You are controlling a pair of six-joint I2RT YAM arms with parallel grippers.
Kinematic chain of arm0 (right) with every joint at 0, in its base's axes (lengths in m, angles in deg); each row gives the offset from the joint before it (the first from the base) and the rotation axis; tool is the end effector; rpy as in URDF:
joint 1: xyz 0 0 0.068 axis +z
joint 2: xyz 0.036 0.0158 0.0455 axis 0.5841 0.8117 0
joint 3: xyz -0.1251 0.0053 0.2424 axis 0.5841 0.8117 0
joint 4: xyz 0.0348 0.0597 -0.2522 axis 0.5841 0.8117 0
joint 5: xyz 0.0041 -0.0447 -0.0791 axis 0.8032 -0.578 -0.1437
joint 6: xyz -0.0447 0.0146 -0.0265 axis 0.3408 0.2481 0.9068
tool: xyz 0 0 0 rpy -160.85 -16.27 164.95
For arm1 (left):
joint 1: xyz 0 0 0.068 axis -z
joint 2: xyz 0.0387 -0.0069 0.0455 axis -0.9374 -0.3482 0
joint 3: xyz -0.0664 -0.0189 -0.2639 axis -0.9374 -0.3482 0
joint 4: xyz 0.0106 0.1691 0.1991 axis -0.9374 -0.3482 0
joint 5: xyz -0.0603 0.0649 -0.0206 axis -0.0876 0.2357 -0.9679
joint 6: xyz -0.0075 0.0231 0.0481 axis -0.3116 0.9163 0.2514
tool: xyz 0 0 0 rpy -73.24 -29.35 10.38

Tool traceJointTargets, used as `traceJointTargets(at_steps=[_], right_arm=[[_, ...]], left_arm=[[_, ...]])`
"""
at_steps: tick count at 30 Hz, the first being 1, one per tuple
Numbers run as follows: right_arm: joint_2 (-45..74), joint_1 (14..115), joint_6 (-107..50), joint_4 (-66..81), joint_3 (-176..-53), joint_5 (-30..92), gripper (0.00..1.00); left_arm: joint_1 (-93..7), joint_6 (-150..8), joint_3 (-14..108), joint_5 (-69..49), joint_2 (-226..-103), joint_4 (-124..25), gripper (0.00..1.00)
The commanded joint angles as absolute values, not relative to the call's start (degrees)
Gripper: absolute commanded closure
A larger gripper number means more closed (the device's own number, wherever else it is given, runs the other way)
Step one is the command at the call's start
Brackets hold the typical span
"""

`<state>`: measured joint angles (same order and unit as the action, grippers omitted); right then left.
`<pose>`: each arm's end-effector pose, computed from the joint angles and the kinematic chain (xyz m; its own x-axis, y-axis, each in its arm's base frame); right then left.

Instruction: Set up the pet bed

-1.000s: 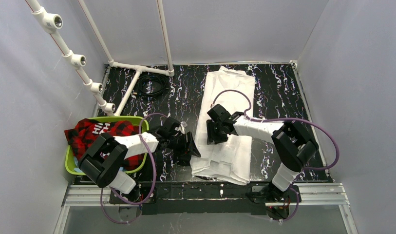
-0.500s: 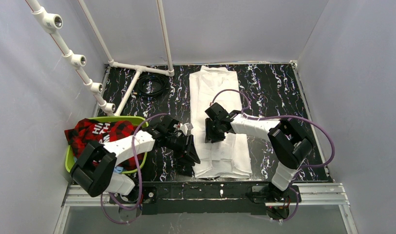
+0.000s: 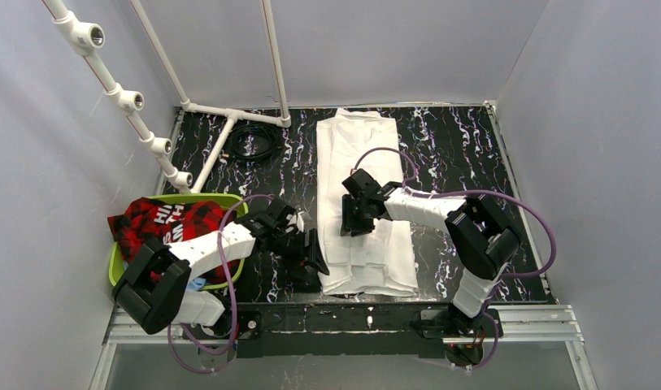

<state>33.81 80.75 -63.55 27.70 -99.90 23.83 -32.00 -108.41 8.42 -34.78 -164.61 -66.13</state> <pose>0.2479 0.2482 0.1700 -0.9282 0.0147 -0.3718 -0.1203 0.9337 0.3373 0.1734 -0.1583 0.1628 -0.9995 -0.0294 -0.0090 -0.0142 0.7006 -0.7134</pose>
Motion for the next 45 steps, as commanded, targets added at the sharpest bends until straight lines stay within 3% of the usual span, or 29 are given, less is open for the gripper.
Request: traceJointTargets(at_steps=[1,7,11,18,22,31,42,45], right_arm=[[35.3,80.4,-63.7,26.6,-100.5,23.0,0.55],[36.4,80.4,-64.7,26.5,-100.2,23.2,0.56],[33.8,80.5,-64.0,28.6,-102.5,20.9,0.58],[27.6,81.2,-59.7,26.2,-108.9,20.0,0.57],[31.8,81.3,-60.5,21.6,-108.7,27.2,0.58],[40.3,81.6,-61.7,18.1,-109.6,29.8,0.6],[48.4,82.1,-65.9,22.6,-111.1,26.3,0.67],[50.0,82.1,-67.1,24.4,-112.5,24.9,0.68]], left_arm=[[-32.0,-111.8,4.5,-22.6,-160.1,-54.4,0.35],[-31.9,-112.2,3.7,-25.9,-163.1,-45.2,0.39],[-31.8,-112.5,3.8,-28.7,-165.6,-45.0,0.49],[-31.9,-113.2,2.1,-25.4,-162.9,-48.6,0.52],[-31.8,-113.4,1.9,-25.7,-163.0,-48.6,0.52],[-31.8,-113.5,2.1,-26.8,-164.4,-48.6,0.52],[-31.2,-110.5,2.8,-36.2,-167.1,-48.0,0.54],[-30.1,-110.2,3.7,-40.3,-166.2,-48.5,0.59]])
